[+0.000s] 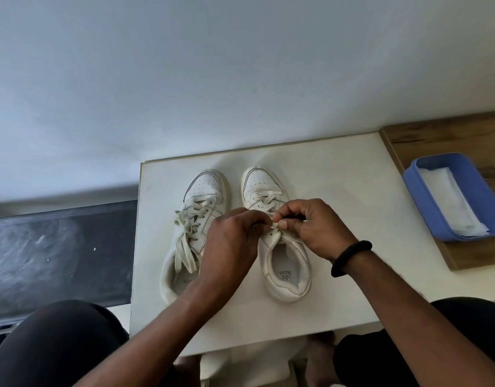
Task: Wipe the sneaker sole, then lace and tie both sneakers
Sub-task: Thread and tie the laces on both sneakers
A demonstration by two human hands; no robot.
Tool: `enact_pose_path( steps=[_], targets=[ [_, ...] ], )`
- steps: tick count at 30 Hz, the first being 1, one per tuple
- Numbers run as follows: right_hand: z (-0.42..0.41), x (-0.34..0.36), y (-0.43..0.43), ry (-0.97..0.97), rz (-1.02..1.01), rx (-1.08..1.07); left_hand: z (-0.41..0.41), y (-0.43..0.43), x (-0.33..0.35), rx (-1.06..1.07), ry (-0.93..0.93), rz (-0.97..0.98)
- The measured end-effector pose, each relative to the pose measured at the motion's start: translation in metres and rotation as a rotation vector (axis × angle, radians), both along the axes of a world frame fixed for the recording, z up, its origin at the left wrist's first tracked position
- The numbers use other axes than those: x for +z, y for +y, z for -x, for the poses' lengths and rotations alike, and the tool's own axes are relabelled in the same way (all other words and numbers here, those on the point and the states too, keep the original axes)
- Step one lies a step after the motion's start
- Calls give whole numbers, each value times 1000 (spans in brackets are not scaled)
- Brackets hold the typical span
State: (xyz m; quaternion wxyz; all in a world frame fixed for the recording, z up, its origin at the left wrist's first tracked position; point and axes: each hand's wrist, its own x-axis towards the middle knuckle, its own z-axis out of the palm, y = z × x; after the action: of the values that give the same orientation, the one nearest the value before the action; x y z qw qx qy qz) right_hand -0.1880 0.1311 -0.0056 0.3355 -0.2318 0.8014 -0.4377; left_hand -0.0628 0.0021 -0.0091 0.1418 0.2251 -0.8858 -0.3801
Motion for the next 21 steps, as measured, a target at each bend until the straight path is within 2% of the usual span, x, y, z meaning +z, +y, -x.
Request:
enact_pose_path(
  steps=[9,21],
  targets=[
    [-1,-2,0,-42,14,-25,0,11,-8,76,39,31],
    [-6,-5,-1,-29,35,-106,3,14,-11,118,-29,82]
  ],
)
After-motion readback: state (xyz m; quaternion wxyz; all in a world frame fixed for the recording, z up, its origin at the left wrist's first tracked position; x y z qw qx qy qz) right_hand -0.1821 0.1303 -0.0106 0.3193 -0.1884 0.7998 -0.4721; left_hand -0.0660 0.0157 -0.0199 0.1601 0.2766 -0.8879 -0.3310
